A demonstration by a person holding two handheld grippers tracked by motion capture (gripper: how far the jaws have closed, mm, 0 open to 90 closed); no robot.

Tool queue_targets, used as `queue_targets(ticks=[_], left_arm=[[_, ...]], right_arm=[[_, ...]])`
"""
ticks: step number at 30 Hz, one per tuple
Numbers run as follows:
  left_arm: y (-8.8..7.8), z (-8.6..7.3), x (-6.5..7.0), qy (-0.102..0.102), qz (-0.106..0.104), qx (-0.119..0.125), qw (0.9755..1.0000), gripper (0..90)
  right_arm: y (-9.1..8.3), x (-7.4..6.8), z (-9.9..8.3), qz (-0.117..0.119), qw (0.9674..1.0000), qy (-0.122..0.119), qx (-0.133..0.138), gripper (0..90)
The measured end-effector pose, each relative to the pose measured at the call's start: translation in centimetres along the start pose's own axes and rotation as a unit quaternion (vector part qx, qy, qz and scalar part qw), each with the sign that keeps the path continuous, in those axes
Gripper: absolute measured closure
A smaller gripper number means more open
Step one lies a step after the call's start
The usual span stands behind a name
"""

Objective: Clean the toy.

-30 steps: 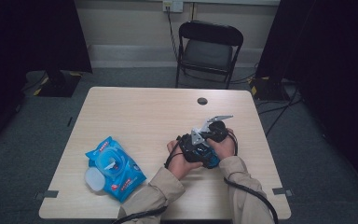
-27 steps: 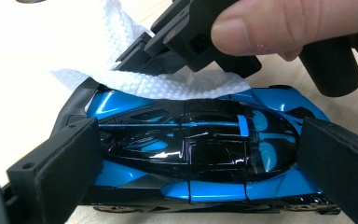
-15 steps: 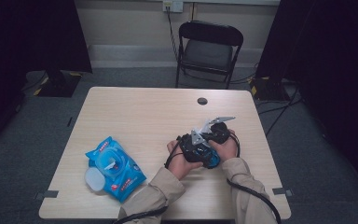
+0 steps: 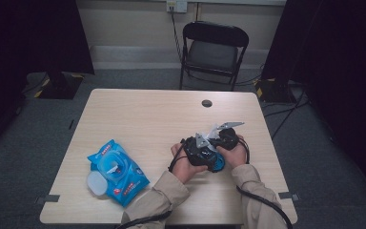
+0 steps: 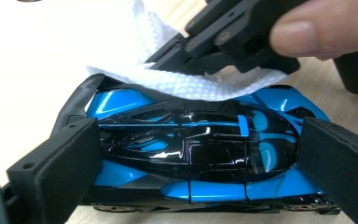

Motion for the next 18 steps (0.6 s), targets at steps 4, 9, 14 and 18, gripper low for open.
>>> queue_targets(ticks=[4, 9, 14, 18], left_arm=[[0.0, 0.0, 0.0, -0.002, 0.000, 0.001, 1.0000, 0.0], [0.0, 0.0, 0.0, -0.001, 0.000, 0.002, 1.0000, 0.0], [0.0, -0.1, 0.0, -0.001, -0.001, 0.004, 1.0000, 0.0], [0.0, 0.0, 0.0, 0.000, 0.000, 0.003, 1.0000, 0.0]], right_arm=[[-0.5, 0.1, -0.6, 0.008, 0.9999, 0.004, 0.007, 86.8], [-1.0, -0.1, -1.0, 0.007, 0.9999, 0.004, 0.008, 86.8], [-1.6, -0.3, -1.5, 0.006, 1.0000, 0.000, 0.004, 86.8], [-2.1, -0.3, -2.0, 0.007, 1.0000, 0.000, 0.003, 86.8]])
Point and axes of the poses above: each handheld gripper's, and its own axes: y roughly forward along the jaws, z roughly out of its top, x roughly to its right, the point moved 1 cm from there along y, roughly forward along the jaws, and after that the axes turned 14 degrees about z, right-handed, at the moved point
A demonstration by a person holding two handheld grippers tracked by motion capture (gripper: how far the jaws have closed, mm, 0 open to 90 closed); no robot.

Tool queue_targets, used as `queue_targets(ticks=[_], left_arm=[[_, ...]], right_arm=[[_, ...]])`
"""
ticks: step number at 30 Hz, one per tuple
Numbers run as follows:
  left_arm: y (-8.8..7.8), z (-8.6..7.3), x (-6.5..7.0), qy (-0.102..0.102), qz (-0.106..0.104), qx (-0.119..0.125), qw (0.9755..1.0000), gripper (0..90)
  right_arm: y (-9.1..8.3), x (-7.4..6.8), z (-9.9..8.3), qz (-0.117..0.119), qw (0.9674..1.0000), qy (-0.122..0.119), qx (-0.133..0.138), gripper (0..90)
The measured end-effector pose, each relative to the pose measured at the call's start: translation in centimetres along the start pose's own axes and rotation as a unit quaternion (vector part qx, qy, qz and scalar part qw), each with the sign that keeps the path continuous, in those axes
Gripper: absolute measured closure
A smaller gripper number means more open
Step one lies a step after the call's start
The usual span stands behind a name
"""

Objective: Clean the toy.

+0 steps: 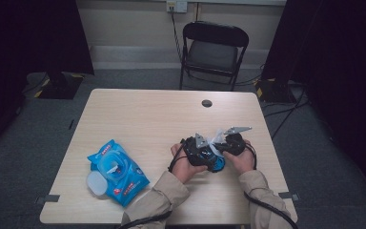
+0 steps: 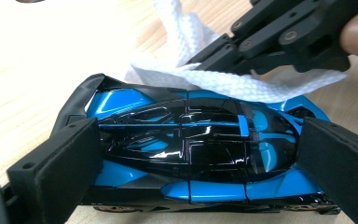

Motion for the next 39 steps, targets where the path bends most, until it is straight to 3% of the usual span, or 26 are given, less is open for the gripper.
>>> queue_targets(ticks=[13, 39], left_arm=[[-0.1, 0.0, 0.3, 0.004, -0.003, 0.000, 1.0000, 0.0], [-0.1, 0.0, 0.3, 0.005, -0.004, 0.001, 1.0000, 0.0]], right_arm=[[-1.3, -0.1, -1.3, 0.007, 0.9999, 0.007, 0.007, 86.8], [-3.2, -0.9, -3.0, -0.009, 0.9999, -0.003, 0.004, 86.6]])
Point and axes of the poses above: each handheld gripper's, and its own axes: y roughly forward along the jaws, z roughly out of its top, x roughly to its right, the point moved 1 cm from there along y, roughly forward along the jaws, and after that the axes turned 14 degrees about z, right-handed, at the moved point
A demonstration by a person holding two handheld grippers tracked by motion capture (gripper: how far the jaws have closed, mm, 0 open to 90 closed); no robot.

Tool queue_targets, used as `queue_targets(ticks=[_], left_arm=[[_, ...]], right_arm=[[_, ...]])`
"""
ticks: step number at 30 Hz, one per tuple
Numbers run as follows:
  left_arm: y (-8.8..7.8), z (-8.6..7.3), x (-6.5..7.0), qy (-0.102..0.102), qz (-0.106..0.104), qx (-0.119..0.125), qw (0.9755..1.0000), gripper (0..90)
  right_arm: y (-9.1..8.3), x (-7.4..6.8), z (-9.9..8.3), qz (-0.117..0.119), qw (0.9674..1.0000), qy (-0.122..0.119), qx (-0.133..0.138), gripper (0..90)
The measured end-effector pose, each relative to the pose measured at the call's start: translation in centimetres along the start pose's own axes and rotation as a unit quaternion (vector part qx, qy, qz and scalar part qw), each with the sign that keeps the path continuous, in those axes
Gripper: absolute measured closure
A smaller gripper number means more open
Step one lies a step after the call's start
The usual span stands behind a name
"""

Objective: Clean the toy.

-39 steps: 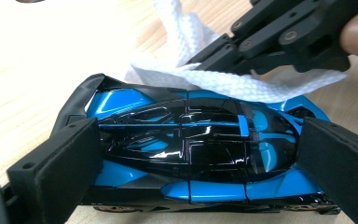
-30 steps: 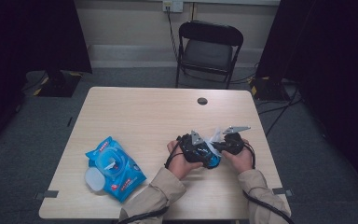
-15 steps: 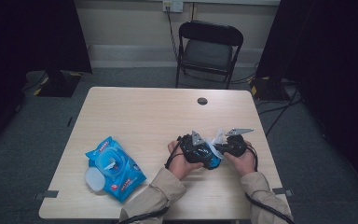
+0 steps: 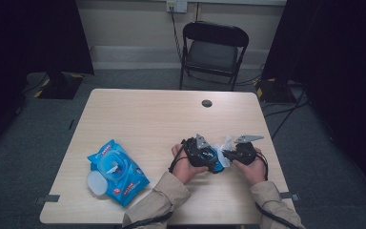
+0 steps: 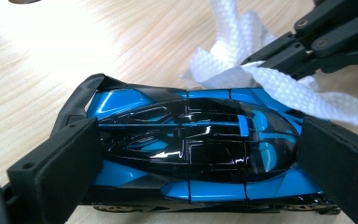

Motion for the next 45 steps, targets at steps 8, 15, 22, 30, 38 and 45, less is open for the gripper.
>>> queue_targets(ticks=[8, 15, 22, 30, 38, 45], left_arm=[[0.0, 0.0, 0.0, -0.001, -0.002, -0.001, 1.0000, 0.0], [0.0, 0.0, 0.0, -0.002, -0.003, -0.001, 1.0000, 0.0], [0.0, 0.0, 0.0, -0.001, -0.002, 0.001, 1.0000, 0.0], [0.0, 0.0, 0.0, -0.001, -0.002, 0.001, 1.0000, 0.0], [0.0, 0.0, -0.1, -0.001, -0.002, 0.001, 1.0000, 0.0], [0.0, 0.0, -0.1, -0.001, -0.002, 0.002, 1.0000, 0.0]], right_arm=[[-0.7, -0.2, -0.7, -0.001, 1.0000, 0.003, 0.003, 86.6], [-1.1, -0.5, -1.2, -0.001, 1.0000, 0.004, 0.005, 86.6], [-1.5, -0.7, -1.6, 0.001, 1.0000, 0.004, 0.006, 86.6], [-2.0, -1.0, -2.1, 0.012, 0.9998, 0.012, 0.009, 86.5], [-2.9, -0.7, -2.1, 0.016, 0.9994, 0.021, 0.025, 86.7], [-4.0, -0.2, -0.8, 0.004, 0.9985, 0.022, 0.050, 86.7]])
Point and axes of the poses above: each handheld gripper's, and its own axes: y roughly forward along the jaws, z roughly out of its top, x roughly to its right, the point moved 1 cm from there along y, roughly forward along the jaws, and after that the axes turned 14 degrees about z, right-handed, at the moved point
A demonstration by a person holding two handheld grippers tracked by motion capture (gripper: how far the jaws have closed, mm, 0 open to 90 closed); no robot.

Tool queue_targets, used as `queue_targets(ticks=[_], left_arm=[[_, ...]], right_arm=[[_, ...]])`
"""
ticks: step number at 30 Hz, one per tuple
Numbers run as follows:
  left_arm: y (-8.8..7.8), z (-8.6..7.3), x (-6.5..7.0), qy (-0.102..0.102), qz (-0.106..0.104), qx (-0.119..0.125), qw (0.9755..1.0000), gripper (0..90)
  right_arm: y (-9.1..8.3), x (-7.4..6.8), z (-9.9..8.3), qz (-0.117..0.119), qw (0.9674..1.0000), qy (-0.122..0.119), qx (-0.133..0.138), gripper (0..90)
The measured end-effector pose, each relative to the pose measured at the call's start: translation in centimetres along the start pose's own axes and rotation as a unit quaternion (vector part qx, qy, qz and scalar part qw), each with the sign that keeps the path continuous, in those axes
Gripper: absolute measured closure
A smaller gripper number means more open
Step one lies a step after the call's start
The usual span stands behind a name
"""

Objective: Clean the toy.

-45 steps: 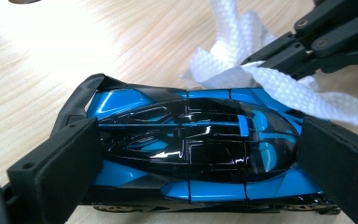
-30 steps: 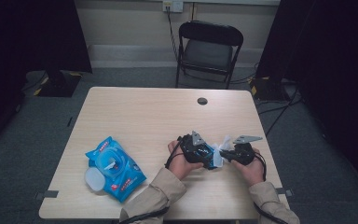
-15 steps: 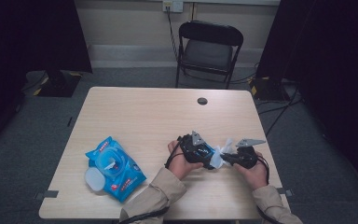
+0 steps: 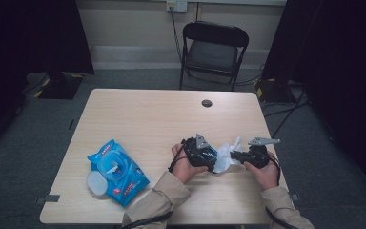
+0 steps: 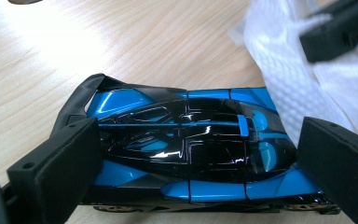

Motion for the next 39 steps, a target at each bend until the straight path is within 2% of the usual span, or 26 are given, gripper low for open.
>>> queue_targets(ticks=[8, 15, 23, 28, 30, 32, 35, 39], left_arm=[[0.0, 0.0, 0.0, -0.001, 0.000, 0.000, 1.0000, 0.0], [0.0, 0.0, 0.0, 0.001, 0.001, 0.001, 1.0000, 0.0], [0.0, -0.1, 0.0, 0.000, -0.001, 0.003, 1.0000, 0.0], [0.0, -0.1, 0.0, -0.001, -0.001, 0.004, 1.0000, 0.0], [0.0, -0.1, 0.0, -0.001, -0.001, 0.005, 1.0000, 0.0], [0.0, -0.1, 0.0, -0.002, -0.001, 0.005, 1.0000, 0.0], [0.0, -0.1, 0.0, -0.001, -0.001, 0.005, 1.0000, 0.0], [0.0, -0.1, 0.0, 0.001, -0.001, 0.004, 1.0000, 0.0]], right_arm=[[0.6, 0.5, 2.6, -0.009, 0.9996, 0.004, 0.025, 86.8], [2.8, 0.9, 4.8, -0.020, 0.9996, 0.000, 0.021, 86.8], [6.7, 1.0, 6.0, -0.029, 0.9995, -0.012, -0.009, 86.4], [9.0, 0.8, 6.2, -0.035, 0.9981, -0.026, -0.043, 85.4], [9.7, 0.8, 6.2, -0.034, 0.9981, -0.019, -0.047, 85.0], [10.1, 0.8, 6.2, -0.031, 0.9983, -0.018, -0.046, 85.0], [10.7, 0.6, 6.1, -0.037, 0.9973, -0.029, -0.056, 85.7], [10.7, 1.0, 5.9, -0.031, 0.9978, -0.021, -0.055, 85.7]])
Point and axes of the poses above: each handheld gripper's, and its own axes: y roughly forward along the jaws, z roughly out of its top, x roughly to its right, the point moved 1 cm from there along y, roughly forward along the jaws, and after that the axes turned 14 degrees about z, right-handed, at the moved point
